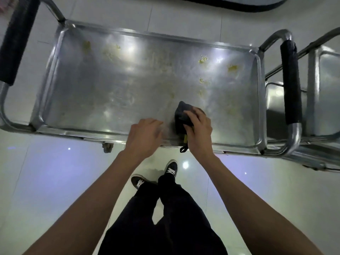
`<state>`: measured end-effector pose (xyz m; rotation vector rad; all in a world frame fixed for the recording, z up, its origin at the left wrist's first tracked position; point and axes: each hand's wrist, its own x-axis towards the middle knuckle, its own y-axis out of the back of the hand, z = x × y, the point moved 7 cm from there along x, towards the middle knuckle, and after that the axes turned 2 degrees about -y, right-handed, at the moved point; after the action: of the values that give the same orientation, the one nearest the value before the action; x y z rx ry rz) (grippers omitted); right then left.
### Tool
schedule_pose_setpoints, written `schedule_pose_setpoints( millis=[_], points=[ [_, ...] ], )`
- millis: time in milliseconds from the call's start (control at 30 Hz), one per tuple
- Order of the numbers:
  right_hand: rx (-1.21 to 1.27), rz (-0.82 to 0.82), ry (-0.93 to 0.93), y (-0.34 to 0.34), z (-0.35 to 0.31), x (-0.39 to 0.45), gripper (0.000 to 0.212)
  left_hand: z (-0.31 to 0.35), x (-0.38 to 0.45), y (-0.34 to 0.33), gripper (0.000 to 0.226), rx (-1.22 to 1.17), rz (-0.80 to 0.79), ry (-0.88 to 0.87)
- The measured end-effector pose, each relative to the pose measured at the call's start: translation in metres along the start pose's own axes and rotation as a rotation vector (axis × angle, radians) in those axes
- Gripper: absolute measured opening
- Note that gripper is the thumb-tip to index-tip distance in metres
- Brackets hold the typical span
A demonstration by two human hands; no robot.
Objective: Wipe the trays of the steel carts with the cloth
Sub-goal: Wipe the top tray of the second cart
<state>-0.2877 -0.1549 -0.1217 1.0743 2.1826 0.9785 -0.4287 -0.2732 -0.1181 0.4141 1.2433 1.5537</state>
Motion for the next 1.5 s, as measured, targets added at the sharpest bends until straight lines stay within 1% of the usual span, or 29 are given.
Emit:
schedule_pose_setpoints(
  millis=[67, 167, 267, 333, 400, 467, 600, 733, 967, 1100, 1233, 1333, 1500],
  points=[
    [-0.009, -0.019, 0.029, -0.014, 0.003, -0.002, 0.045, -0.008, 0.002, -0.004, 0.036, 0.034, 0.007, 0.029],
    [-0.036, -0.09, 0.072, -0.043, 0.001, -0.008, 0.047, -0.022, 0.001, -0.011, 0.035, 0.057, 0.011, 0.049],
    [-0.106, -0.13, 0.147, -0.059, -0.003, -0.018, 0.043, -0.03, -0.001, -0.017, 0.032, 0.092, 0.013, 0.042],
    [-0.149, -0.125, 0.182, -0.067, -0.001, -0.021, 0.044, -0.035, -0.001, -0.022, 0.03, 0.099, 0.029, 0.015],
    [-0.186, -0.105, 0.169, -0.07, 0.005, -0.022, 0.049, -0.037, -0.003, -0.027, 0.031, 0.091, 0.046, -0.034],
    [-0.208, -0.071, 0.15, -0.073, 0.009, -0.02, 0.048, -0.04, -0.003, -0.032, 0.031, 0.096, 0.052, -0.066],
    [-0.36, -0.054, 0.193, -0.094, 0.003, -0.02, 0.048, -0.053, 0.001, -0.037, 0.03, 0.12, 0.015, -0.048],
    [-0.4, -0.028, 0.203, -0.114, -0.009, -0.02, 0.051, -0.064, -0.001, -0.033, 0.027, 0.099, 0.065, -0.076],
    [-0.491, 0.028, 0.175, -0.136, -0.019, -0.016, 0.051, -0.076, 0.0, -0.036, 0.027, 0.126, 0.065, -0.147],
    [-0.5, 0.072, 0.187, -0.136, -0.019, -0.016, 0.049, -0.078, 0.001, -0.041, 0.026, 0.146, 0.077, -0.142],
    [-0.437, 0.085, 0.185, -0.135, -0.019, -0.012, 0.042, -0.077, 0.006, -0.04, 0.023, 0.154, 0.108, -0.137],
    [-0.415, 0.083, 0.186, -0.131, -0.015, -0.012, 0.041, -0.068, 0.011, -0.041, 0.022, 0.149, 0.111, -0.163],
    [-0.342, 0.134, 0.125, -0.11, 0.006, -0.007, 0.04, -0.046, 0.021, -0.046, 0.026, 0.165, 0.103, -0.173]
  ],
)
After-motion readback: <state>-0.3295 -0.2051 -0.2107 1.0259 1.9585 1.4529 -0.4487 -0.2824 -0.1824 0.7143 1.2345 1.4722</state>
